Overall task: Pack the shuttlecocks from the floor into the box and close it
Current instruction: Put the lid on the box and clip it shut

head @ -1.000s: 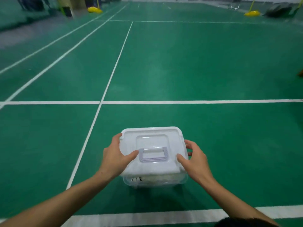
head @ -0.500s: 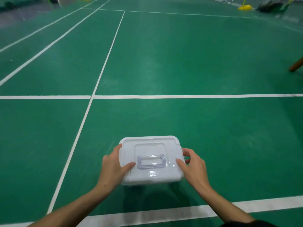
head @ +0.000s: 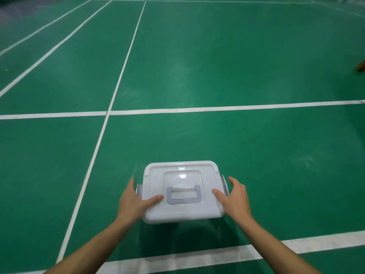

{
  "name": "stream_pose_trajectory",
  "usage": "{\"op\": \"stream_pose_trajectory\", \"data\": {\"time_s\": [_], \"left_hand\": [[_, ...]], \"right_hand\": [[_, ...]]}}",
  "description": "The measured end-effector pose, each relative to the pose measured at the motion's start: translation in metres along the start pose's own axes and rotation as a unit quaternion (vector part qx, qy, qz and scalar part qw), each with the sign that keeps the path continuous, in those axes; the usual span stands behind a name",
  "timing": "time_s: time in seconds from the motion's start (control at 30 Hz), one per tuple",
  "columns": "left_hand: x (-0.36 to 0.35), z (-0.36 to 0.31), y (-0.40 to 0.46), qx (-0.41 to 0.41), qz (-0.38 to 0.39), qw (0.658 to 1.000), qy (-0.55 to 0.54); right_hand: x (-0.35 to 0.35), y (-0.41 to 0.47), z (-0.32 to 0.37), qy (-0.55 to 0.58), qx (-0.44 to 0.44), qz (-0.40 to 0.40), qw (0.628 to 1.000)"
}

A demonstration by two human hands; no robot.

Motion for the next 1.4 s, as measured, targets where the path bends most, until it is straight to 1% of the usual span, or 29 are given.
{"op": "stream_pose_trajectory", "data": {"time_s": [0.07,0.17,0.23,0.37,0.43,0.5,0.57,0.67,0.73,0.83,0.9,1.0,1.13,1.2,1.27,1.4], "left_hand": [[-0.005,0.008,0.002,0.061,0.024,0.993,-0.096],[-0.007,0.011,-0.001,0.084,0.014,0.979,-0.183],[-0.006,0.007,-0.004,0.071,-0.012,0.976,-0.206],[-0.006,0.0,-0.015,0.001,-0.068,0.979,-0.192],[-0.008,0.005,-0.019,-0.009,-0.09,0.976,-0.197],[-0.01,0.007,-0.021,-0.012,-0.097,0.971,-0.218],[-0.014,0.009,-0.024,0.005,-0.102,0.953,-0.284],[-0.021,0.015,-0.026,0.055,-0.115,0.914,-0.385],[-0.021,0.017,-0.025,0.075,-0.122,0.903,-0.405],[-0.023,0.016,-0.022,0.095,-0.112,0.894,-0.423],[-0.022,0.012,-0.023,0.086,-0.11,0.907,-0.397],[-0.017,0.003,-0.028,0.041,-0.133,0.943,-0.303],[-0.01,-0.007,-0.034,0.008,-0.137,0.965,-0.225],[-0.004,-0.011,-0.036,-0.017,-0.13,0.981,-0.145],[0.0,-0.012,-0.033,-0.036,-0.124,0.989,-0.075],[0.003,-0.009,-0.015,-0.019,-0.097,0.992,-0.08]], "right_hand": [[-0.007,0.007,-0.003,0.056,-0.027,0.031,0.998],[-0.008,0.009,-0.001,0.129,-0.045,0.05,0.989],[-0.008,0.009,-0.001,0.142,-0.043,0.039,0.988],[-0.007,0.004,0.002,0.13,-0.02,-0.014,0.991],[-0.007,0.002,0.002,0.142,-0.015,-0.028,0.989],[-0.009,0.002,-0.001,0.172,-0.033,-0.029,0.984],[-0.012,0.002,-0.005,0.221,-0.066,-0.025,0.973],[-0.016,0.002,-0.006,0.303,-0.108,-0.011,0.947],[-0.016,0.001,-0.004,0.328,-0.121,-0.009,0.937],[-0.015,0.001,-0.003,0.336,-0.138,-0.017,0.932],[-0.015,-0.001,-0.002,0.317,-0.137,-0.031,0.938],[-0.01,-0.005,0.005,0.255,-0.104,-0.058,0.96],[-0.005,-0.01,0.012,0.204,-0.064,-0.068,0.975],[-0.003,-0.013,0.016,0.186,-0.042,-0.065,0.979],[-0.002,-0.014,0.018,0.162,-0.021,-0.065,0.984],[-0.002,-0.004,0.018,0.122,-0.008,-0.036,0.992]]}}
Point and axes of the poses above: each hand's wrist, its own y-axis towards the middle knuckle, its own x-axis out of the back of the hand, z = x × y, the point moved 7 cm from there along y, towards the middle knuckle, and after that the axes turned 10 degrees about -y, right-handed, at the moved point
